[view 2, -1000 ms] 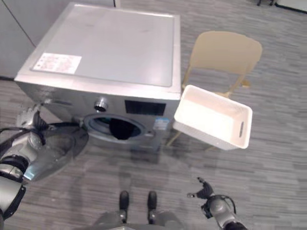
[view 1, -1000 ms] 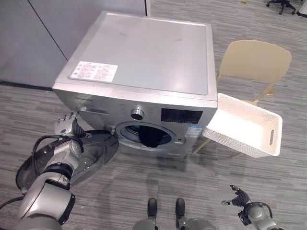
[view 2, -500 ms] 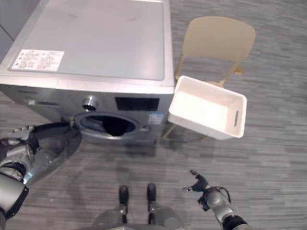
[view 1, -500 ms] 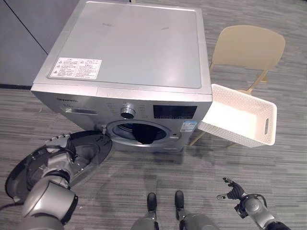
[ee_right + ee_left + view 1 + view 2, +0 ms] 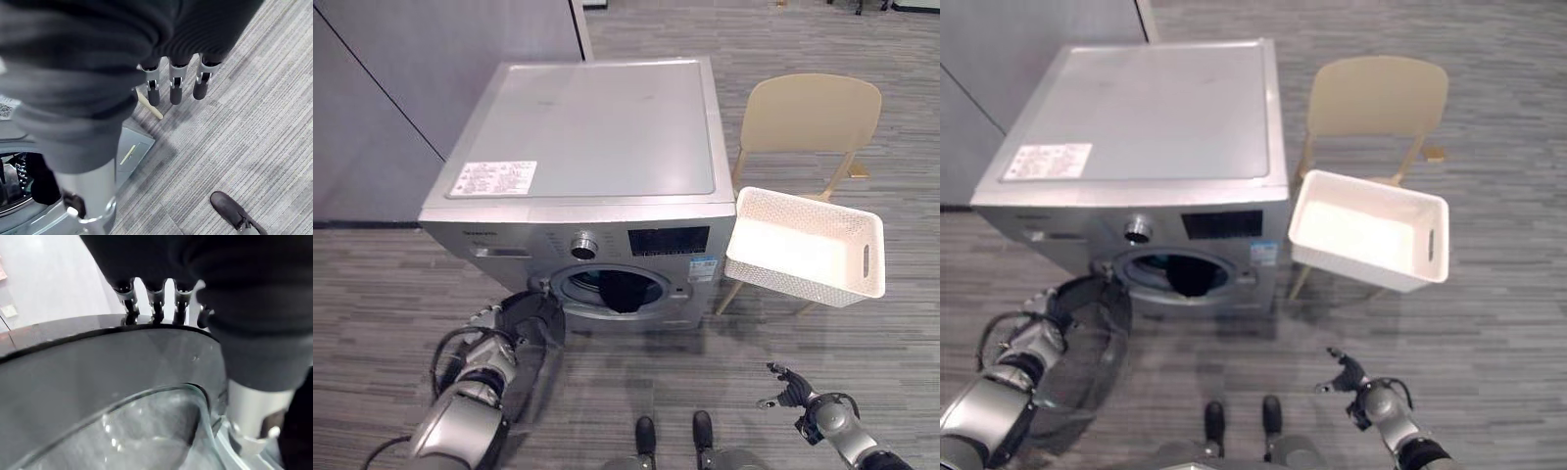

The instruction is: Grab the laundry basket,head to the washer,open it,put in the laundry and shut it.

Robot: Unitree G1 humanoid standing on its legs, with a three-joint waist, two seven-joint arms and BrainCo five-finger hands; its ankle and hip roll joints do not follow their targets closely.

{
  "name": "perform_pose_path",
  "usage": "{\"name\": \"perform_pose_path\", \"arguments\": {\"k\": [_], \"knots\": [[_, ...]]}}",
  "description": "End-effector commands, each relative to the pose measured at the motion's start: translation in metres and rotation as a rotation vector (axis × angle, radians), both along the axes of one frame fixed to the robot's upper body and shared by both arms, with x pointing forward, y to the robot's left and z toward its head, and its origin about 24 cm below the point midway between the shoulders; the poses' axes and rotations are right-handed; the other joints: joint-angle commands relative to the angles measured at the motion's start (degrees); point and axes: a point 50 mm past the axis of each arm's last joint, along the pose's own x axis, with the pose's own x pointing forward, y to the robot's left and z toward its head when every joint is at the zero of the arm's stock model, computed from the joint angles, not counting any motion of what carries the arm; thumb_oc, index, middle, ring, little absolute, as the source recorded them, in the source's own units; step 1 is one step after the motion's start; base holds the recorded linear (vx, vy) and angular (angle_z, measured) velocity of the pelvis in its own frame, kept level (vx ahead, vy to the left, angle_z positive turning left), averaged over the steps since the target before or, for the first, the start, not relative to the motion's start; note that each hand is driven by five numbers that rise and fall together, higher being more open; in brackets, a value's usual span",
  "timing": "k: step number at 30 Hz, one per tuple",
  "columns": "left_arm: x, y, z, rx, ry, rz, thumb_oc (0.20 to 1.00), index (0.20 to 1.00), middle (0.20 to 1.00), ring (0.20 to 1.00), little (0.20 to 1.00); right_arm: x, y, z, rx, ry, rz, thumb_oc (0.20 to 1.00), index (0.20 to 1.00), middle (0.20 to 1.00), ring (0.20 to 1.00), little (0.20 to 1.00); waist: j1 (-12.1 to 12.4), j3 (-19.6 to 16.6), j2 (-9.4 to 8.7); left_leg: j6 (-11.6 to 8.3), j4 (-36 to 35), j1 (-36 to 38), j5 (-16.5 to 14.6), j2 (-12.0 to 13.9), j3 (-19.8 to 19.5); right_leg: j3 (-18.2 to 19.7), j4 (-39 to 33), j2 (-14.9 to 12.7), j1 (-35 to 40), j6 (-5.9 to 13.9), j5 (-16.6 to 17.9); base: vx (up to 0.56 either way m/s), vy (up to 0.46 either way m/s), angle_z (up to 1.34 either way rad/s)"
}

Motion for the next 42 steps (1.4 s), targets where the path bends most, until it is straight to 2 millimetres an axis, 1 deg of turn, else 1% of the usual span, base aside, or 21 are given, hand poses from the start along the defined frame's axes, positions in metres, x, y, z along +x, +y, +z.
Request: {"name": "perform_pose_path", "arguments": {"k": [1, 4, 5, 6, 9, 13, 15, 20, 22, 29, 30, 31, 32, 33, 35, 36, 37, 38, 39, 41, 42], "knots": [[-0.013, -0.077, -0.041, -0.318, 0.008, -0.056, 1.000, 1.000, 1.000, 1.000, 1.000, 0.001, -0.010, 0.005, -0.032, -0.036, -0.021, 1.000, 1.000, 1.000, 1.000, 1.000, -0.4, -1.3, -2.57, -0.85, 0.2, -2.6, -2.1, -0.8, -3.3, 0.8, 6.1, -1.8, -0.9, 5.31, -9.1, -0.03, -0.034, 0.15], [-0.007, -0.101, -0.022, -0.519, -0.212, -0.073, 1.000, 1.000, 1.000, 1.000, 1.000, -0.005, -0.012, 0.003, -0.024, -0.038, -0.069, 1.000, 1.000, 1.000, 1.000, 1.000, 0.7, -1.1, -1.93, -0.73, 0.3, -2.7, -1.4, -1.1, -4.0, 0.1, 5.8, -2.0, -0.3, 5.01, -9.3, -0.04, -0.046, 0.16], [-0.006, -0.113, 0.002, -0.686, -0.388, -0.073, 1.000, 1.000, 1.000, 1.000, 1.000, -0.008, -0.012, 0.001, -0.015, -0.044, -0.096, 1.000, 1.000, 1.000, 1.000, 1.000, 1.4, -0.8, -1.73, -0.71, 0.2, -2.8, -0.9, -1.2, -4.6, -0.3, 5.8, -1.9, 0.0, 4.70, -9.5, -0.04, -0.062, 0.13], [-0.007, -0.113, 0.002, -0.686, -0.387, -0.072, 1.000, 1.000, 1.000, 1.000, 1.000, -0.009, -0.012, 0.001, -0.015, -0.043, -0.095, 1.000, 1.000, 1.000, 1.000, 1.000, 1.4, -0.9, -1.76, -0.72, 0.2, -2.8, -0.9, -1.2, -4.7, -0.3, 5.8, -1.9, 0.1, 4.70, -9.5, -0.04, -0.069, 0.10], [-0.018, -0.131, 0.028, -0.904, -0.508, -0.116, 1.000, 1.000, 1.000, 1.000, 1.000, -0.008, -0.009, 0.001, -0.010, -0.066, -0.116, 1.000, 1.000, 1.000, 1.000, 1.000, 2.0, -0.4, -1.43, -0.88, 0.0, -3.0, -0.3, -1.1, -5.1, -1.0, 5.7, -1.7, 0.4, 4.34, -9.8, -0.04, -0.062, 0.19], [-0.020, -0.144, 0.042, -0.999, -0.546, -0.168, 1.000, 1.000, 1.000, 1.000, 1.000, -0.011, -0.008, -0.001, -0.021, -0.070, -0.119, 1.000, 1.000, 1.000, 1.000, 1.000, 2.0, -0.1, -1.28, -1.10, -0.3, -3.1, 0.0, -0.8, -5.0, -1.2, 5.5, -1.6, 0.5, 4.21, -9.9, -0.01, -0.033, 0.03], [-0.014, -0.163, 0.056, -1.085, -0.571, -0.234, 1.000, 1.000, 1.000, 1.000, 1.000, -0.013, -0.008, -0.002, -0.034, -0.067, -0.122, 1.000, 1.000, 1.000, 1.000, 1.000, 1.5, 0.3, -1.43, -1.32, -0.3, -3.3, 0.2, -0.5, -5.0, -1.1, 5.1, -1.3, 0.4, 4.05, -9.8, -0.02, -0.058, -0.04], [0.000, -0.180, 0.064, -1.039, -0.581, -0.308, 1.000, 1.000, 1.000, 1.000, 1.000, -0.018, -0.008, -0.005, -0.044, -0.063, -0.128, 1.000, 1.000, 1.000, 1.000, 1.000, 0.6, 0.5, -1.95, -1.61, -0.3, -3.5, 0.4, -0.1, -4.7, -0.9, 4.8, -0.9, 0.4, 3.85, -9.8, 0.00, -0.053, -0.02], [0.018, -0.192, 0.063, -0.899, -0.574, -0.378, 1.000, 1.000, 1.000, 1.000, 1.000, -0.021, -0.008, -0.008, -0.059, -0.058, -0.130, 1.000, 1.000, 1.000, 1.000, 1.000, -0.6, 0.6, -2.53, -2.00, -0.3, -3.9, 0.6, 0.2, -4.3, -0.7, 4.7, -0.7, 0.1, 3.73, -9.8, 0.00, -0.053, -0.05], [0.031, -0.183, 0.060, -0.793, -0.587, -0.358, 1.000, 1.000, 1.000, 1.000, 1.000, -0.022, -0.014, -0.009, -0.097, -0.053, -0.145, 1.000, 1.000, 1.000, 1.000, 1.000, -1.4, 0.4, -2.49, -2.43, -0.3, -4.6, 0.7, 0.7, -3.6, -0.6, 4.7, -0.4, -1.0, 3.77, -9.3, 0.00, -0.040, -0.08], [0.027, -0.179, 0.057, -0.795, -0.575, -0.359, 1.000, 1.000, 1.000, 1.000, 1.000, -0.022, -0.014, -0.009, -0.095, -0.051, -0.148, 1.000, 1.000, 1.000, 1.000, 1.000, -1.2, 0.4, -2.41, -2.44, -0.3, -4.4, 0.6, 0.7, -3.4, -0.6, 4.8, -0.4, -0.8, 3.74, -9.4, 0.01, -0.035, -0.11], [0.014, -0.169, 0.040, -0.795, -0.514, -0.327, 1.000, 1.000, 1.000, 1.000, 1.000, -0.021, -0.014, -0.009, -0.090, -0.050, -0.146, 1.000, 1.000, 1.000, 1.000, 1.000, -0.9, 0.2, -2.43, -2.40, -0.3, -3.8, 0.5, 0.8, -3.1, -0.5, 5.0, -0.3, -0.4, 3.68, -9.5, 0.01, -0.035, -0.09], [0.014, -0.169, 0.040, -0.795, -0.514, -0.327, 1.000, 1.000, 1.000, 1.000, 1.000, -0.021, -0.013, -0.009, -0.090, -0.050, -0.145, 1.000, 1.000, 1.000, 1.000, 1.000, -0.9, 0.2, -2.45, -2.40, -0.3, -3.7, 0.4, 0.8, -3.0, -0.5, 5.0, -0.3, -0.4, 3.68, -9.5, 0.01, -0.057, -0.14], [-0.006, -0.155, 0.016, -0.800, -0.425, -0.259, 1.000, 1.000, 1.000, 1.000, 1.000, -0.020, -0.013, -0.010, -0.089, -0.049, -0.150, 1.000, 1.000, 1.000, 1.000, 1.000, -0.5, -0.1, -2.60, -2.34, -0.3, -2.9, 0.3, 0.9, -2.9, -0.5, 5.2, -0.2, 0.2, 3.59, -9.7, 0.00, -0.054, -0.14], [-0.029, -0.142, -0.012, -0.793, -0.317, -0.169, 1.000, 1.000, 1.000, 1.000, 1.000, -0.019, -0.012, -0.011, -0.083, -0.047, -0.160, 1.000, 1.000, 1.000, 1.000, 1.000, -0.1, -0.3, -2.79, -2.31, -0.3, -2.2, 0.2, 0.9, -3.0, -0.6, 5.5, -0.1, 0.8, 3.55, -9.9, 0.00, -0.055, -0.09], [-0.029, -0.142, -0.012, -0.793, -0.317, -0.169, 1.000, 1.000, 1.000, 1.000, 1.000, -0.019, -0.012, -0.011, -0.083, -0.047, -0.160, 1.000, 1.000, 1.000, 1.000, 1.000, -0.1, -0.3, -2.81, -2.31, -0.3, -2.2, 0.2, 0.9, -3.0, -0.6, 5.5, -0.1, 0.8, 3.55, -9.9, -0.02, -0.053, -0.01], [-0.056, -0.127, -0.038, -0.760, -0.198, -0.092, 1.000, 1.000, 1.000, 1.000, 1.000, -0.018, -0.011, -0.011, -0.078, -0.046, -0.161, 1.000, 1.000, 1.000, 1.000, 1.000, 0.3, -0.7, -2.99, -2.27, 0.0, -1.6, 0.0, 0.9, -3.0, -0.8, 5.5, -0.1, 1.5, 3.56, -10.0, -0.01, -0.034, 0.02], [-0.056, -0.127, -0.038, -0.760, -0.198, -0.092, 1.000, 1.000, 1.000, 1.000, 1.000, -0.018, -0.011, -0.011, -0.078, -0.046, -0.161, 1.000, 1.000, 1.000, 1.000, 1.000, 0.3, -0.7, -3.00, -2.27, 0.0, -1.6, 0.0, 0.9, -3.0, -0.8, 5.5, -0.1, 1.5, 3.56, -10.0, -0.01, -0.059, 0.07], [-0.080, -0.117, -0.059, -0.757, -0.110, 0.015, 1.000, 1.000, 1.000, 1.000, 1.000, -0.018, -0.009, -0.013, -0.076, -0.038, -0.169, 1.000, 1.000, 1.000, 1.000, 1.000, 0.8, -1.2, -3.07, -2.24, 0.2, -1.3, -0.1, 0.7, -3.1, -0.9, 5.1, -0.1, 2.1, 3.55, -10.1, 0.00, -0.044, 0.07], [-0.104, -0.109, -0.078, -0.740, -0.012, 0.112, 1.000, 1.000, 1.000, 1.000, 1.000, -0.018, -0.008, -0.016, -0.072, -0.022, -0.182, 1.000, 1.000, 1.000, 1.000, 1.000, 1.2, -1.5, -3.15, -2.25, 0.4, -0.9, -0.3, 0.7, -3.0, -1.2, 4.5, -0.2, 2.8, 3.57, -10.0, -0.01, -0.026, 0.02], [-0.104, -0.109, -0.078, -0.740, -0.012, 0.112, 1.000, 1.000, 1.000, 1.000, 1.000, -0.018, -0.008, -0.016, -0.072, -0.022, -0.182, 1.000, 1.000, 1.000, 1.000, 1.000, 1.2, -1.5, -3.15, -2.25, 0.4, -0.9, -0.3, 0.7, -3.0, -1.2, 4.5, -0.2, 2.9, 3.58, -10.0, -0.01, -0.025, 0.06]]}}
